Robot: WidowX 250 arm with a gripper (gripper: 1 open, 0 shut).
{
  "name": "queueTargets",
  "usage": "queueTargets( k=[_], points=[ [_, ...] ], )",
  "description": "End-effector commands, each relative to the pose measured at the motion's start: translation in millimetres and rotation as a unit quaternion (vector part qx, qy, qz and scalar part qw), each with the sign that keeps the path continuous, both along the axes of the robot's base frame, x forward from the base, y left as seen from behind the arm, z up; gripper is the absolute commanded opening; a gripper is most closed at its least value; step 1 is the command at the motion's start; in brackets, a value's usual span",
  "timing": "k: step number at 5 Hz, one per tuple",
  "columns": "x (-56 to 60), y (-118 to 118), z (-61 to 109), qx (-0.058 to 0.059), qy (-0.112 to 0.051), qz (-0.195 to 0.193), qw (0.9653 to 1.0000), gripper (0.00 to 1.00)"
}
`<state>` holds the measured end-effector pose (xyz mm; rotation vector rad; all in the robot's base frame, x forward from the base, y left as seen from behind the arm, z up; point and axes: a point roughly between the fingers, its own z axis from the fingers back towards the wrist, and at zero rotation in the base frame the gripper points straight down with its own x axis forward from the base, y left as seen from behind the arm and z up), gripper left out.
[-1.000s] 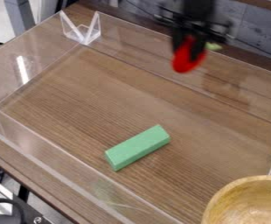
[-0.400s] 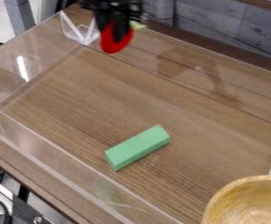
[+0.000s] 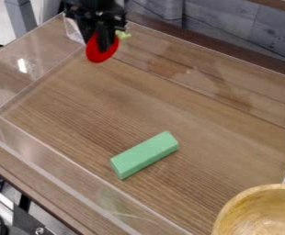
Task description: Move the red fruit to the left
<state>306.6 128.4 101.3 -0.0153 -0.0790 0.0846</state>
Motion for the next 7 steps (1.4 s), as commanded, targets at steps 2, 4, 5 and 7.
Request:
queueTargets(
  k=[2,4,5,7],
  points=[
    [16.9,27.6,-1.8,0.011,-0.026,-0.004,0.9996,0.0],
    [25.9,46.3,-19.5,0.001,-0.03,-0.008,0.9995,0.0],
    [29.1,53.8,-27.8,-0.006,-0.033,-0.009,0.9994,0.0],
    [31.3,62.4,-36.8,-0.029,-0.043,-0.004,0.9987,1.0]
  ],
)
